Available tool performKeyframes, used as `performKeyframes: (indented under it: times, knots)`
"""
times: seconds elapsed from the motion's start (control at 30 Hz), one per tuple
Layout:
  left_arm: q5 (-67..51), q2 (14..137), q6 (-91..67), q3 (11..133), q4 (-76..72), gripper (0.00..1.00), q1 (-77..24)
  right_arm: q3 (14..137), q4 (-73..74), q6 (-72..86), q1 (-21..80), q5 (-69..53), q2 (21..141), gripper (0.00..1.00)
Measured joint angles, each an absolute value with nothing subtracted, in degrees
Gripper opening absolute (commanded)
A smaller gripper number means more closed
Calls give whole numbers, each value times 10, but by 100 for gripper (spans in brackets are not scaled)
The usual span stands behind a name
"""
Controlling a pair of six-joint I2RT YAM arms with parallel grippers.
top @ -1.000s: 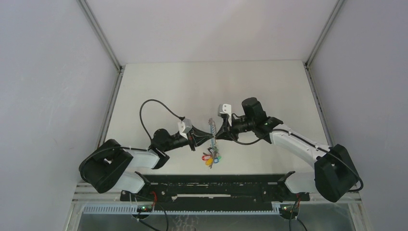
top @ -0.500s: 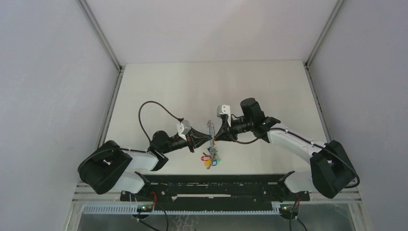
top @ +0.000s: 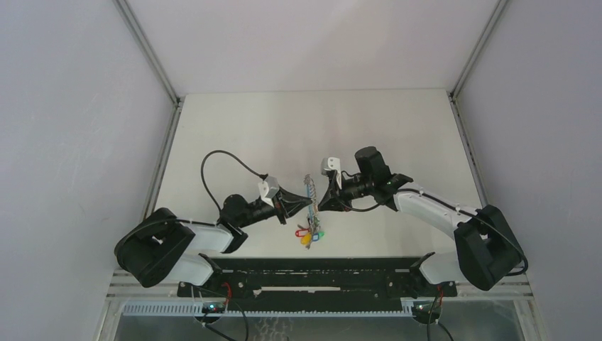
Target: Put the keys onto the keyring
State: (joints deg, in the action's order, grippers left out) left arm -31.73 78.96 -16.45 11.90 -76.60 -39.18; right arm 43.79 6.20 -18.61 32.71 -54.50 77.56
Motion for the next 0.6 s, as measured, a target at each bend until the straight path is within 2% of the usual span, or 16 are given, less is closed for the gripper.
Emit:
performKeyframes:
  times: [0.33, 0.6]
  knots:
    - [-317, 790, -166, 119, -771, 0, -392, 427, 50, -180, 321, -546, 776, 18]
    - [-318, 790, -168, 119, -771, 0, -392, 416, 15, -165, 308, -555, 766, 19]
